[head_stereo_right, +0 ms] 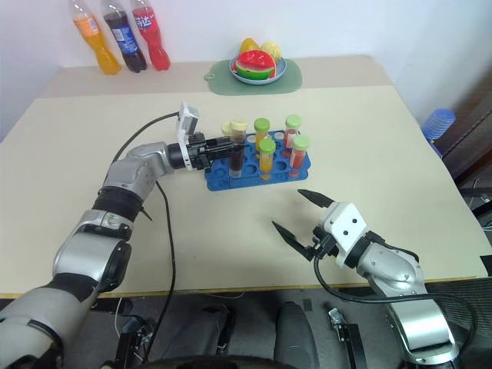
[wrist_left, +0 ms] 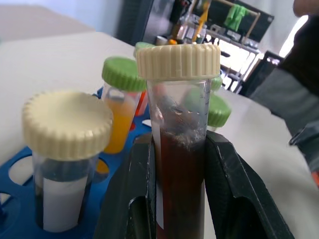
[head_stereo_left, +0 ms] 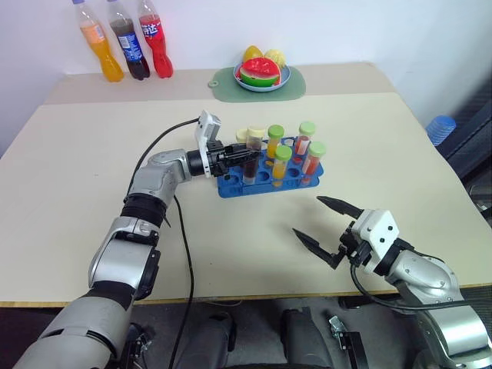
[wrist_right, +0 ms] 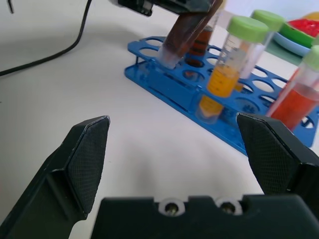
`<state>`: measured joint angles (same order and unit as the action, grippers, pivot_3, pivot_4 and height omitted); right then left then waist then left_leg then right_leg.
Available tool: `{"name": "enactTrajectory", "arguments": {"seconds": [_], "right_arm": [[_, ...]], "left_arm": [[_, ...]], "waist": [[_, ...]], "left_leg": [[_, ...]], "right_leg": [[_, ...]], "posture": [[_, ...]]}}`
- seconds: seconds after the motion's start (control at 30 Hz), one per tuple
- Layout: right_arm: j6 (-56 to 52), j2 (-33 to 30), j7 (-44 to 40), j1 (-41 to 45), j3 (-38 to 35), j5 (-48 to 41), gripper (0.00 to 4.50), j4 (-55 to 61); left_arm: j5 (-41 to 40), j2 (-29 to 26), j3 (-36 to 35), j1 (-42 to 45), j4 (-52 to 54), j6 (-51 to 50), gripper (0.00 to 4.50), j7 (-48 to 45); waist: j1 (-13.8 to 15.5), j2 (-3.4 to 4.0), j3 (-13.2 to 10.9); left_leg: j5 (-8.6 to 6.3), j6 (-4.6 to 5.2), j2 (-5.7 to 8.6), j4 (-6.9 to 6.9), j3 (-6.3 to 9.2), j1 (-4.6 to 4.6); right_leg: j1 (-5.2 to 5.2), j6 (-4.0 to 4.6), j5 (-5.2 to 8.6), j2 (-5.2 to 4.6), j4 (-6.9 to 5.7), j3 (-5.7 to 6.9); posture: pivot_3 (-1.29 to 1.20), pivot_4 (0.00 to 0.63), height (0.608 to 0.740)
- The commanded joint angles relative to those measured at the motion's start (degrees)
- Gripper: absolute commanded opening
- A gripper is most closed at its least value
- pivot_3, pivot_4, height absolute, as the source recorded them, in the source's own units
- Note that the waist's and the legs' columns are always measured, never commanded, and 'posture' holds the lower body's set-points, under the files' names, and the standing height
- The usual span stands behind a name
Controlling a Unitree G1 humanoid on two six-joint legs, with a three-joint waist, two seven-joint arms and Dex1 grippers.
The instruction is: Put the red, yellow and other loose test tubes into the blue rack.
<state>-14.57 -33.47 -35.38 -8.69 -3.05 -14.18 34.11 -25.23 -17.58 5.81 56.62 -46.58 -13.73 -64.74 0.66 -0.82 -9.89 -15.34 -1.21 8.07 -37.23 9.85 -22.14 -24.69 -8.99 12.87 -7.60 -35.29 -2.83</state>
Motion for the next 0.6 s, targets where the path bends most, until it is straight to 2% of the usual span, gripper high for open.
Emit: {"name": "enactTrajectory", "arguments": {"seconds": [0.03, 0.2, 0.3, 0.37, 0.6], "right_arm": [[0.9, 0.8, 1.1, -0.2, 0.2, 0.4, 4.5, 3.0], [1.4, 1.2, 1.5, 0.2, 0.1, 0.9, 4.5, 2.7], [1.7, 1.0, 1.2, 0.7, 0.0, 0.9, 4.5, 2.1], [1.8, 1.0, 1.0, 1.3, 0.0, 0.9, 4.5, 1.5], [1.9, 0.6, -0.1, 2.0, -0.5, 0.1, 4.5, 0.5]], "left_arm": [[6.1, 0.6, 1.1, 0.4, -2.8, 7.6, 0.74, 0.3], [13.4, 1.6, 3.0, -1.7, -4.6, 19.0, 0.74, 2.5], [14.5, 2.0, 2.9, -3.5, -3.8, 22.1, 0.74, 1.7], [12.4, 2.5, 1.7, -4.9, -2.6, 19.8, 0.74, -0.6], [12.9, 3.2, -1.5, -9.0, 3.9, 19.7, 4.13, 7.1]], "waist": [[0.0, 0.01, 0.0], [0.1, -0.03, 0.1], [0.1, -0.04, 0.1], [0.1, -0.04, 0.1], [0.1, -0.1, 0.1]], "left_leg": [[0.0, 0.0, 0.0, 0.0, -0.01, 0.02], [-0.01, 0.01, 0.0, -0.01, -0.03, 0.13], [-0.21, 0.36, -0.01, 0.02, -0.01, 0.54], [-0.24, 0.41, -0.02, 0.05, 0.03, 0.81], [-0.2, 0.34, -0.02, 0.03, 0.13, 0.57]], "right_leg": [[0.01, 0.0, 0.0, 0.0, 0.0, 0.0], [0.13, -0.02, -0.01, -0.01, 0.01, 0.0], [0.55, -0.03, 0.0, -0.01, 0.01, -0.01], [0.83, -0.05, 0.01, 0.0, 0.03, -0.01], [0.54, -0.09, 0.04, -0.01, 0.0, -0.03]], "posture": [[0.0, 0.15, 0.74], [0.0, 0.15, 0.74], [0.0, 0.15, 0.74], [0.0, 0.15, 0.74], [0.0, 0.15, 0.74]]}}
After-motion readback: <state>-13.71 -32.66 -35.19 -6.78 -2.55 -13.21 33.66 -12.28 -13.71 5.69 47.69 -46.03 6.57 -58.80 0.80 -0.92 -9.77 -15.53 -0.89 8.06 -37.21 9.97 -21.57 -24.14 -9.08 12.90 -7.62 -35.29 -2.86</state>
